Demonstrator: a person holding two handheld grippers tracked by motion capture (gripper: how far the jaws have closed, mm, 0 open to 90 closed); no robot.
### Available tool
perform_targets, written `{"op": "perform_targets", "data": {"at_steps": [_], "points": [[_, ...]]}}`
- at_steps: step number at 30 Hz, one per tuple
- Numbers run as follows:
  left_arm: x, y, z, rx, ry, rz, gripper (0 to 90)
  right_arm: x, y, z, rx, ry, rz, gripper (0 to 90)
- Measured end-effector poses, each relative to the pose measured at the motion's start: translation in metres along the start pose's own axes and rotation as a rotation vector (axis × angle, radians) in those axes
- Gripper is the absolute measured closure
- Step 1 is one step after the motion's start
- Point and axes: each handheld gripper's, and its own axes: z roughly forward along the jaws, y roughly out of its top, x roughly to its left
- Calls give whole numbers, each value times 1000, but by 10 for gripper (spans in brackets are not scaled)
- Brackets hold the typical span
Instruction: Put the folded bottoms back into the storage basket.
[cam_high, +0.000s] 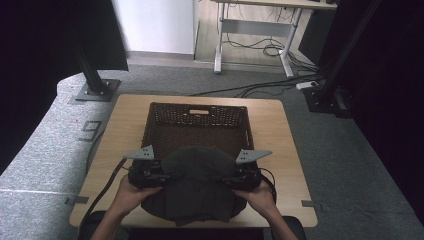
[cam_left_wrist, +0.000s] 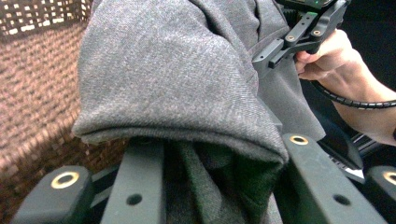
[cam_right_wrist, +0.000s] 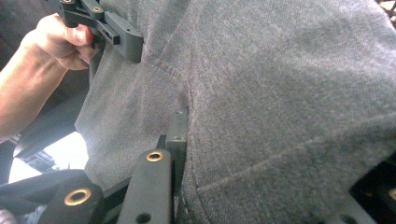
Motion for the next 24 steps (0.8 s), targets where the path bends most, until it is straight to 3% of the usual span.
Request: {"op": "perform_targets", "data": {"at_steps": [12, 18, 24], "points": [[8, 51, -16, -32, -23, 22, 648, -7, 47, -16, -48, -11, -23, 654], [20, 79, -21, -39, -25, 32, 648, -16, 73, -21, -62, -34, -32, 654], [32, 100, -25, -53, -23, 52, 649, -25, 95, -21, -79, -56, -73, 654]]}}
